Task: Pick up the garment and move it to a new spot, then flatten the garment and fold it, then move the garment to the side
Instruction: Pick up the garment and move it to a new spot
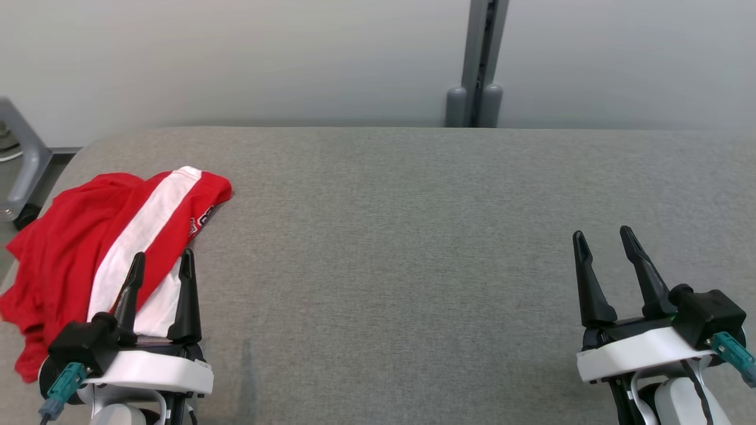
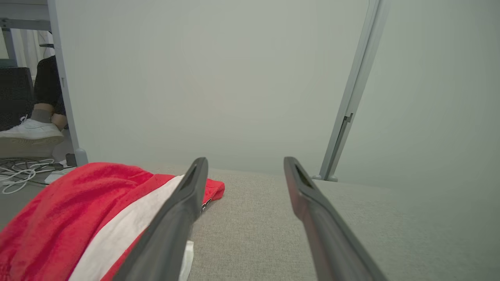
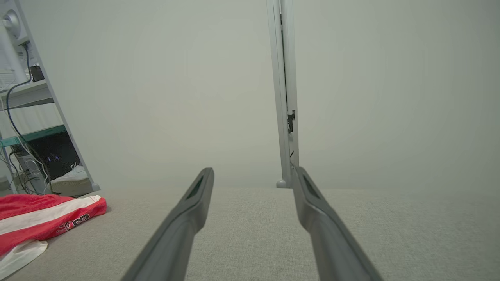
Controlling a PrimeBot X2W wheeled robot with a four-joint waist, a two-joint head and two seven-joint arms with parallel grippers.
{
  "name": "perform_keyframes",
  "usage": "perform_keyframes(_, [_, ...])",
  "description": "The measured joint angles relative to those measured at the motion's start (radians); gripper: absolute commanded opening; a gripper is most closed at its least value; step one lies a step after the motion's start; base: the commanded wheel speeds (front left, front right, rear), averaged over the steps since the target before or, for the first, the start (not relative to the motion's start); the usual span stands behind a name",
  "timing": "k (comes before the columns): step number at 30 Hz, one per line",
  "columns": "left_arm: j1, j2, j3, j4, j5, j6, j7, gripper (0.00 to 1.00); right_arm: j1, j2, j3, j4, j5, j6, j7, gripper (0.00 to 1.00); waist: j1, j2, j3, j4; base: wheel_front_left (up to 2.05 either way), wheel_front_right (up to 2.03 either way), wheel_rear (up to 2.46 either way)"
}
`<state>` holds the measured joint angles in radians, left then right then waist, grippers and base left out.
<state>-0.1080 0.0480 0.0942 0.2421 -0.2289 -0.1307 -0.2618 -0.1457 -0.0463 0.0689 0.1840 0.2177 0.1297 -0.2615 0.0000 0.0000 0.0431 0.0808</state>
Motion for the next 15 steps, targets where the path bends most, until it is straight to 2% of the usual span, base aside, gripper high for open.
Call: perform_keyframes(15, [-0.006,0.0,0.008,0.007,0.007,0.0,-0.002,1.0,-0.011,0.0,0.006,0.018,-0.008,0.0,0.0,1.0,0.0,0.0,0.009,0.186,0.0,0.0,0.0])
